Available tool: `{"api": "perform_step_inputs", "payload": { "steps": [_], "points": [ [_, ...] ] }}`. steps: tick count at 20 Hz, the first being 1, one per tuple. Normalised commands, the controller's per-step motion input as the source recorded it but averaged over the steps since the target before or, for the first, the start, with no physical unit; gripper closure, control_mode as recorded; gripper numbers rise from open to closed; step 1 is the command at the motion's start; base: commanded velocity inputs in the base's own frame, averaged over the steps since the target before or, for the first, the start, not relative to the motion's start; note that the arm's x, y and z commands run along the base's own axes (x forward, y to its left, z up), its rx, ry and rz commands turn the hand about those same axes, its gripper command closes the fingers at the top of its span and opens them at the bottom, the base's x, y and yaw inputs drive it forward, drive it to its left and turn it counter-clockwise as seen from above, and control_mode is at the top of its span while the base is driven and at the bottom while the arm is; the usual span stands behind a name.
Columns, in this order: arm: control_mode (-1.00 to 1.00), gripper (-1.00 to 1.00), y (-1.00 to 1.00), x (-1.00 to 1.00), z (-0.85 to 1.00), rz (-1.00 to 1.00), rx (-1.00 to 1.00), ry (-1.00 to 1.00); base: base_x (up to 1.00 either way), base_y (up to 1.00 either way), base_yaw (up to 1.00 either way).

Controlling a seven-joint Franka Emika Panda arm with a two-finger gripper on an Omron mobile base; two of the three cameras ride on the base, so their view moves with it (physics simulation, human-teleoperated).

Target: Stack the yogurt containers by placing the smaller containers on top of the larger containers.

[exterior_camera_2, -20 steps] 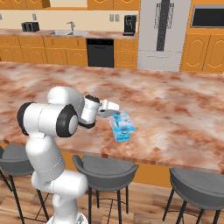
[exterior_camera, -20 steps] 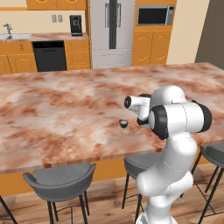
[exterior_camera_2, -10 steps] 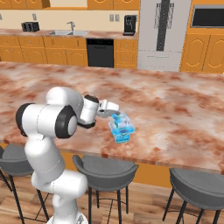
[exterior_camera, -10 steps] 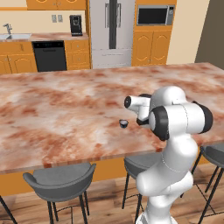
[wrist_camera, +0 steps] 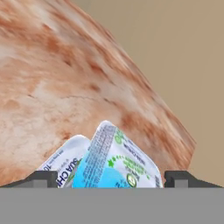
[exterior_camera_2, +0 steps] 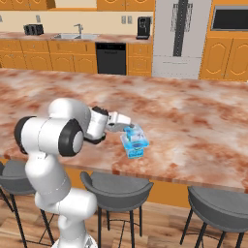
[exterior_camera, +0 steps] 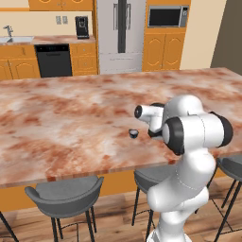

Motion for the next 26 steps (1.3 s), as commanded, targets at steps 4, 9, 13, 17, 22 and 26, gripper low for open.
{"api": "perform_step_inputs", "payload": {
  "steps": [4, 9, 13, 17, 22, 26],
  "points": [
    [-1.0, -1.0, 0.07, -0.21, 0.02, 0.0, 0.0, 0.0, 0.0, 0.0, 0.0],
    [-1.0, -1.0, 0.02, -0.19, 0.13, 0.0, 0.03, 0.0, 0.0, 0.0, 0.0],
    [-1.0, -1.0, 0.07, -0.2, 0.22, 0.0, 0.06, 0.0, 0.0, 0.0, 0.0],
    [-1.0, -1.0, 0.13, -0.17, 0.27, 0.0, 0.06, 0.0, 0.0, 0.0, 0.0],
    [-1.0, -1.0, 0.18, -0.12, 0.29, 0.0, 0.05, 0.0, 0.0, 0.0, 0.0],
    [-1.0, -1.0, 0.22, -0.13, 0.22, 0.0, 0.05, 0.0, 0.0, 0.0, 0.0]
  ]
}}
